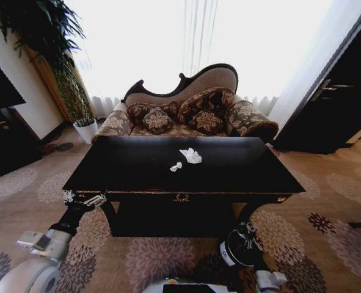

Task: Move to the front of the table and place the trash on the table into the trash bin.

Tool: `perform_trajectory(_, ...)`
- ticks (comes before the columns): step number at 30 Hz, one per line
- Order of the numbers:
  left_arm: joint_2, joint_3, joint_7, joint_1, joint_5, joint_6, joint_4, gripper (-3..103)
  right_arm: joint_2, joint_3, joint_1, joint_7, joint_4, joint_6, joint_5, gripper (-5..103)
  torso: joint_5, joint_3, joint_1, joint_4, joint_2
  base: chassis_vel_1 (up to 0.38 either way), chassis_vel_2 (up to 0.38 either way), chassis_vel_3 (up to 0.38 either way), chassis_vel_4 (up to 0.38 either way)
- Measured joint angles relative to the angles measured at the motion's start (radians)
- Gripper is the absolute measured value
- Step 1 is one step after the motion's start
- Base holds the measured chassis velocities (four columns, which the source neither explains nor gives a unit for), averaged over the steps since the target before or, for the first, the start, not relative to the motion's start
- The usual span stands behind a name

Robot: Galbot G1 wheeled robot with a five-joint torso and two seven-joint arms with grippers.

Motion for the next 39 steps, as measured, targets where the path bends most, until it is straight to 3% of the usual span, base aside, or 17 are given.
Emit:
perform_trajectory(13, 0.0, 0.0, 0.0, 0.0, 0.0, 0.0, 0.0, 100, -0.064, -0.024, 0.18, 0.109, -0.366, 0.052, -0.157, 0, 0.0, 0.0, 0.0, 0.0, 0.0, 0.0, 0.0, 0.0, 0.0)
perform_trajectory(21, 0.0, 0.0, 0.0, 0.0, 0.0, 0.0, 0.0, 100, -0.091, -0.022, 0.233, 0.118, -0.457, 0.039, -0.166, -1, 0.0001, 0.0, 0.0, 0.0, 0.0, 0.0, 0.0, 0.0, 0.0)
perform_trajectory(24, 0.0, 0.0, 0.0, 0.0, 0.0, 0.0, 0.0, 100, -0.104, -0.019, 0.239, 0.118, -0.469, 0.021, -0.15, 15, 0.0001, 0.0, 0.0, -0.0002, 0.0, 0.0, 0.0, 0.0, 0.0)
perform_trajectory(25, 0.0, 0.0, 0.0, 0.0, 0.0, 0.0, 0.0, 100, -0.104, -0.019, 0.239, 0.118, -0.469, 0.021, -0.15, 15, 0.0001, 0.0, 0.0, -0.0002, 0.0, 0.0, 0.0, 0.0, 0.0)
perform_trajectory(27, 0.0, 0.0, 0.0, 0.0, 0.0, 0.0, 0.0, 100, -0.113, -0.016, 0.246, 0.118, -0.474, 0.009, -0.13, 25, 0.0, 0.0, 0.0, 0.0, 0.0, 0.0, 0.0, 0.0, 0.0)
perform_trajectory(29, 0.0, 0.0, 0.0, 0.0, 0.0, 0.0, 0.0, 100, -0.115, -0.016, 0.247, 0.118, -0.473, 0.004, -0.122, 25, -0.0002, 0.0, 0.0, 0.0, 0.0, 0.0, 0.0, 0.0, 0.0)
perform_trajectory(32, 0.0, 0.0, 0.0, 0.0, 0.0, 0.0, 0.0, 100, -0.115, -0.016, 0.246, 0.118, -0.464, -0.007, -0.11, 42, 0.0, 0.0, 0.0, -0.0001, 0.0, 0.0, 0.0, 0.0, 0.0)
perform_trajectory(39, 0.0, 0.0, 0.0, 0.0, 0.0, 0.0, 0.0, 100, -0.101, -0.016, 0.234, 0.118, -0.448, -0.011, -0.107, 63, 0.0, 0.0, 0.0, -0.0001, 0.0, 0.0, 0.0, 0.0, 0.0)
